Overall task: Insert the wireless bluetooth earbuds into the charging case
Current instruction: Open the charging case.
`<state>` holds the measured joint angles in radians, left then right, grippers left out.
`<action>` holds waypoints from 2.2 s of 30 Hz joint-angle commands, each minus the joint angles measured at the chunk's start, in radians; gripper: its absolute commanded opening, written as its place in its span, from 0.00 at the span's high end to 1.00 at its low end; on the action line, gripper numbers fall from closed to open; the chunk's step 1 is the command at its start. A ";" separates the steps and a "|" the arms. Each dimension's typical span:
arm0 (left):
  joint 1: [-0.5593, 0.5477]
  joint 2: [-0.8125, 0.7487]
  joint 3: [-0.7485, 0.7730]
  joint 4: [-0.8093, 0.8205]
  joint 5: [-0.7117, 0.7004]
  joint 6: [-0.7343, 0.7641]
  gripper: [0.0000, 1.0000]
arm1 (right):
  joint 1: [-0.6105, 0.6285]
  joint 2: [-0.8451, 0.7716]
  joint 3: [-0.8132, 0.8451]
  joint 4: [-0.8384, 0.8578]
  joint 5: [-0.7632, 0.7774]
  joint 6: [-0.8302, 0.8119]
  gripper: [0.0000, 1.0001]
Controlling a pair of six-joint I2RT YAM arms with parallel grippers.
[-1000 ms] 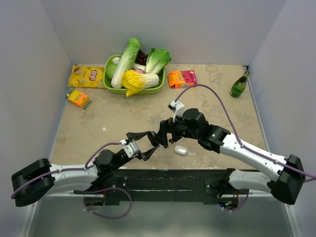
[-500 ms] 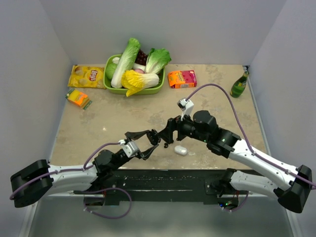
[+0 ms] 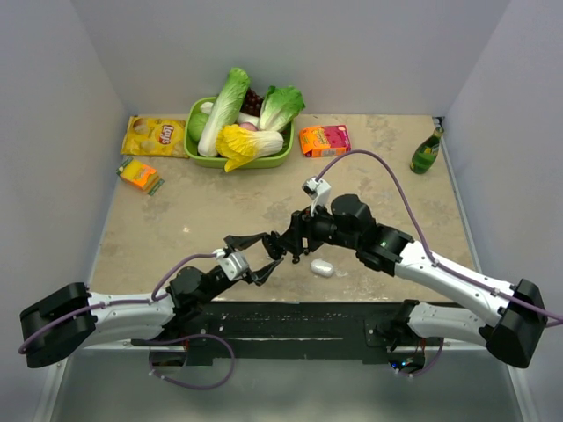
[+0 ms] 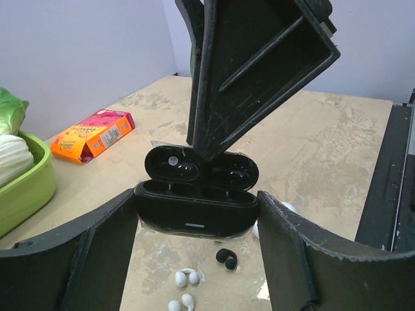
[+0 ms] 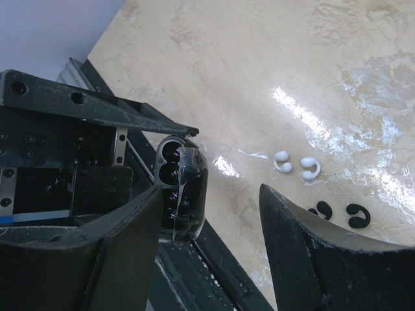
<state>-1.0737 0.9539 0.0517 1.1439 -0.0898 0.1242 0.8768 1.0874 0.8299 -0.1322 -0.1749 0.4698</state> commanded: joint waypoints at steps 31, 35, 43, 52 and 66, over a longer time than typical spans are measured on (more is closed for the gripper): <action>-0.009 0.049 0.079 -0.082 -0.070 -0.074 0.00 | 0.004 -0.043 0.106 -0.081 0.040 -0.217 1.00; -0.009 0.062 0.089 -0.105 -0.080 -0.086 0.00 | 0.010 -0.061 0.129 -0.112 0.071 -0.241 1.00; -0.009 0.007 0.111 -0.220 -0.045 -0.164 0.00 | 0.047 -0.118 0.123 -0.116 0.214 -0.327 1.00; 0.075 -0.127 0.164 -0.384 0.277 -0.389 0.00 | 0.315 -0.094 0.190 -0.266 0.731 -0.579 1.00; 0.172 0.040 0.269 -0.299 0.601 -0.397 0.11 | 0.456 -0.149 0.218 -0.353 0.717 -0.678 1.00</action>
<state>-0.9096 0.9783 0.2508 0.7925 0.4282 -0.2932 1.3247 0.9504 1.0027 -0.4812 0.6018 -0.1806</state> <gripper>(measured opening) 0.926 0.052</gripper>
